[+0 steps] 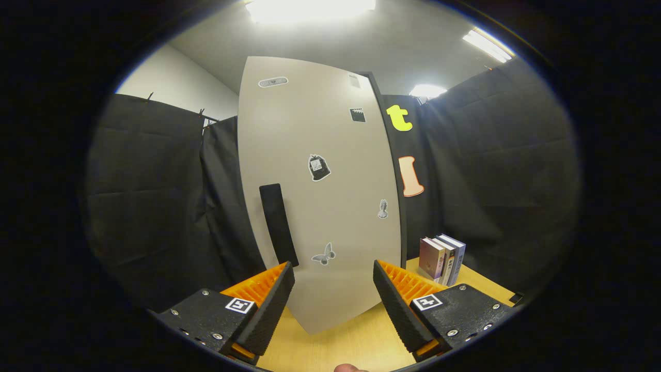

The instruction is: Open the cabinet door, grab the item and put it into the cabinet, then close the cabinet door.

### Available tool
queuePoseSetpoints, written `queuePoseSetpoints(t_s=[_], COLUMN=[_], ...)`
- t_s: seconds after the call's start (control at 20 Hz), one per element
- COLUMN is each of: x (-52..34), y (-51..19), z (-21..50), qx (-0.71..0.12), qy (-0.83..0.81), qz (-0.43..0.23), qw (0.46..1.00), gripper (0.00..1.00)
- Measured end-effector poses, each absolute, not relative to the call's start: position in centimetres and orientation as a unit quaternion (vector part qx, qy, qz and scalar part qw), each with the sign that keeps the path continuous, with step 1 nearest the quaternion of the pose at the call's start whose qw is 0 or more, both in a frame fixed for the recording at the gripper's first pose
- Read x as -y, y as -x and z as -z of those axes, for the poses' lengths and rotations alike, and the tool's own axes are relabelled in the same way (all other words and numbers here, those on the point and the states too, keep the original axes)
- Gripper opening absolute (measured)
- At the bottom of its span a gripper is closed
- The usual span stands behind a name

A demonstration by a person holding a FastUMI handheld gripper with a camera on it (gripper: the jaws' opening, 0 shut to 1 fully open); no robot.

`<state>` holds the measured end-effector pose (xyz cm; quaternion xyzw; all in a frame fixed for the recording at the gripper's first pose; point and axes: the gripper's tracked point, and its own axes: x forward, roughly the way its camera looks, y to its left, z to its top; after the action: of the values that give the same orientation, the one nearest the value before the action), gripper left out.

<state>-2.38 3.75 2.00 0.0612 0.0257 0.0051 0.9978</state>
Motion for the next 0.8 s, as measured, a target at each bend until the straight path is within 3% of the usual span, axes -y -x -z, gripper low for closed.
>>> queuePoseSetpoints(t_s=[0.8], x=[-5.1], y=[-1.3], z=[-2.3], qx=[-0.027], qy=[-0.071], qz=[-0.071], qw=[0.995], gripper=[0.95])
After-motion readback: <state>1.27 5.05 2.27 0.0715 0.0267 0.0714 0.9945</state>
